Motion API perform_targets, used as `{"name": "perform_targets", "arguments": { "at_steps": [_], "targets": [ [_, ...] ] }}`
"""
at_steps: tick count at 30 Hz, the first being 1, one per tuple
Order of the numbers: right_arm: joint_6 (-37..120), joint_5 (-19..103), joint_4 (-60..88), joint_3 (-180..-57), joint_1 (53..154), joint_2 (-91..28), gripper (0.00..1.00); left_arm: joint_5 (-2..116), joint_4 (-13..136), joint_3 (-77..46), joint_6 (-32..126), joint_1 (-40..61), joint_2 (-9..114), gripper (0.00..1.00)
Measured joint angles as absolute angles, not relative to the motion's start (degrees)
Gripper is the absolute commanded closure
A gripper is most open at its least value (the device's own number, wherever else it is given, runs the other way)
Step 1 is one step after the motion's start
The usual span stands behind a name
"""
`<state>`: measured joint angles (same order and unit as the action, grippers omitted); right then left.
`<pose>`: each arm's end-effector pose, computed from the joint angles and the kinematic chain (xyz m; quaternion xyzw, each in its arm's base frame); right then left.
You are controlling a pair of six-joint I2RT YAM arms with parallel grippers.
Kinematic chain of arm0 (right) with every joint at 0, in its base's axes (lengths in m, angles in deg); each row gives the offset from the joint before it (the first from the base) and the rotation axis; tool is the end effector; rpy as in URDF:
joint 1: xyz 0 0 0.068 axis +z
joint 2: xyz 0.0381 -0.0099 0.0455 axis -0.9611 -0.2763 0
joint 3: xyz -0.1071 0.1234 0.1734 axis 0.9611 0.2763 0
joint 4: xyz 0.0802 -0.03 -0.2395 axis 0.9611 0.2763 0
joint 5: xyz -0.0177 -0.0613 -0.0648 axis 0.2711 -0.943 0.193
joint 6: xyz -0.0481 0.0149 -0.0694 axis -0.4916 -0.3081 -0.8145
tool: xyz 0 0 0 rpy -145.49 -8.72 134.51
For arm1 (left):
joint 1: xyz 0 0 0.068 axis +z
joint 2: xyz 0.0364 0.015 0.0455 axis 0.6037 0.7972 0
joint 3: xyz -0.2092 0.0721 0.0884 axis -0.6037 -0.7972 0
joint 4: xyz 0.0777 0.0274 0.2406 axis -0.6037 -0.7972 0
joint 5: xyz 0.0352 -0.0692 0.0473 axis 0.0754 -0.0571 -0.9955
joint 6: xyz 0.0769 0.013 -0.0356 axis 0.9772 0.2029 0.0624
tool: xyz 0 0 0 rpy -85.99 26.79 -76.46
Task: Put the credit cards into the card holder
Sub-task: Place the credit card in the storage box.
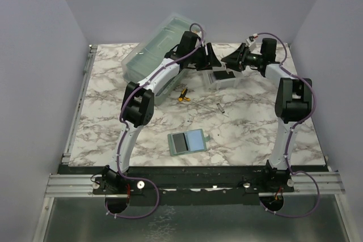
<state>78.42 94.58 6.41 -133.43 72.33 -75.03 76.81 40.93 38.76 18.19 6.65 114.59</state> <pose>0.4807 0.0522 0.1692 0.0403 0.7804 0.5643 0.2664 0.4599 -0.3121 0.2136 0.0458 0.8455 -0.4554 0.2750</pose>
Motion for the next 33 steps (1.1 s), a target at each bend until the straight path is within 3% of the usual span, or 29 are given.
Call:
{"name": "perform_targets", "arguments": {
  "at_steps": [6, 18, 27, 33],
  "targets": [
    [75.9, 93.1, 9.9, -134.4, 72.4, -75.0, 0.94, 78.6, 40.9, 38.7, 19.3, 6.6, 114.6, 0.22],
    [77.3, 93.6, 8.7, -134.3, 72.3, -75.0, 0.94, 79.4, 40.9, 38.7, 19.9, 5.7, 114.5, 0.22],
    [78.0, 94.1, 8.2, -133.2, 72.3, -75.0, 0.94, 79.4, 40.9, 38.7, 19.6, 5.7, 114.5, 0.31],
    [78.3, 94.8, 7.4, -133.2, 72.3, -75.0, 0.94, 79.4, 41.0, 38.7, 19.1, 6.0, 114.6, 0.26]
  ]
}}
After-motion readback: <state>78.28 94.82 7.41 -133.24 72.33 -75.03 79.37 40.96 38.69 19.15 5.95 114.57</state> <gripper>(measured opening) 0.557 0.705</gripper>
